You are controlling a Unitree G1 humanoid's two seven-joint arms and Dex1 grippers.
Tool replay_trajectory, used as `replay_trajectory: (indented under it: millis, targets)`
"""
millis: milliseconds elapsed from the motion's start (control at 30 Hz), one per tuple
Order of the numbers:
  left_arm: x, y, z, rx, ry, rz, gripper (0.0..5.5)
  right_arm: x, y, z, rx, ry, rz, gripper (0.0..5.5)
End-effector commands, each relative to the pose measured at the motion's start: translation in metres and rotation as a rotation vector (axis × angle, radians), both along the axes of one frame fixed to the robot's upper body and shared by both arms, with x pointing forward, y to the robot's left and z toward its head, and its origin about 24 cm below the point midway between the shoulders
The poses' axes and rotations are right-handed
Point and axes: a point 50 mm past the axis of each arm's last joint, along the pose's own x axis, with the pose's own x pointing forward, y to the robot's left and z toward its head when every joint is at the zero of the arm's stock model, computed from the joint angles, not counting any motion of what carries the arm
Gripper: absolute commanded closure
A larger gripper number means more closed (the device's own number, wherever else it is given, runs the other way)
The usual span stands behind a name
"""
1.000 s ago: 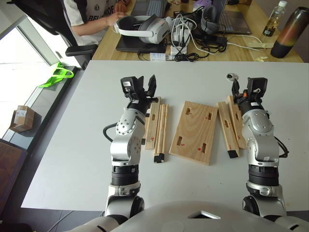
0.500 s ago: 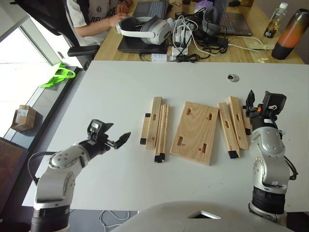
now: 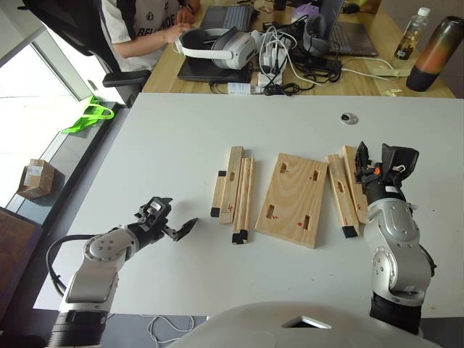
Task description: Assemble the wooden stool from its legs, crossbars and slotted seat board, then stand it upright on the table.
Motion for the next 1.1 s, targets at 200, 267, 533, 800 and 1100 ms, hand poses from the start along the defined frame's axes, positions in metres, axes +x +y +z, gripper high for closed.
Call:
replay_trajectory:
  millis: [200,267,533,800,1100]
  targets:
    - [-0.008,-0.007,-0.021,-0.084,0.136,0.021,0.62,0.006,0.005,0.005,0.054,-0.014,0.007,3.14]
    - [-0.005,-0.009,-0.023,-0.083,0.131,0.042,0.62,0.007,0.006,0.005,0.060,-0.016,0.013,3.14]
    - [0.005,-0.020,-0.031,-0.208,0.176,-0.109,0.62,0.023,0.017,0.010,0.100,-0.035,0.061,3.14]
    - [-0.009,-0.005,-0.046,-0.276,0.350,-0.212,0.62,0.035,0.020,0.010,0.158,-0.053,0.038,3.14]
    - [-0.003,-0.027,-0.051,-0.388,0.345,-0.130,0.62,0.041,0.021,0.011,0.183,-0.055,0.062,3.14]
